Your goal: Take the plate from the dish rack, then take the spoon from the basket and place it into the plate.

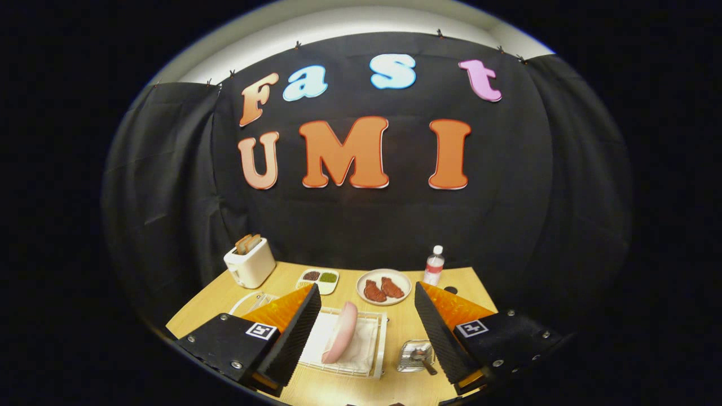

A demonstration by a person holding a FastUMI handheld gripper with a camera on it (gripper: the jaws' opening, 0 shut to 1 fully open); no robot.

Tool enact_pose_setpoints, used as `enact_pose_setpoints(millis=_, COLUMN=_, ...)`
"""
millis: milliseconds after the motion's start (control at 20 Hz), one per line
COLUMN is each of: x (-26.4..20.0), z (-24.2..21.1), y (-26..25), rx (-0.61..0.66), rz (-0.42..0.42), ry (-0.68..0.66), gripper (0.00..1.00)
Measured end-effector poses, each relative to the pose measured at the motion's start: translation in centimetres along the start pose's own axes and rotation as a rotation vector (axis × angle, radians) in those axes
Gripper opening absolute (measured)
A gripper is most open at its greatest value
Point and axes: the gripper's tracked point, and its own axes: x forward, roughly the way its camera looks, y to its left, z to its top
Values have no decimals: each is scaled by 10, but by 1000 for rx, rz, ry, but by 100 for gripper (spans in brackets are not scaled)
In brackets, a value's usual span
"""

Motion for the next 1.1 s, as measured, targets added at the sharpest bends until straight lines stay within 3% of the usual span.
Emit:
enact_pose_setpoints(millis=200, x=31, z=-32, y=23, rx=-28, rz=54, ry=148, gripper=99)
enact_pose_setpoints(millis=600, x=77, z=-98, y=26, rx=-99, rz=45, ry=458, gripper=99)
enact_pose_setpoints(millis=900, x=112, z=-141, y=21, rx=-72, rz=35, ry=661, gripper=89)
enact_pose_setpoints(millis=1100, x=128, z=-165, y=22, rx=-83, rz=16, ry=760, gripper=78)
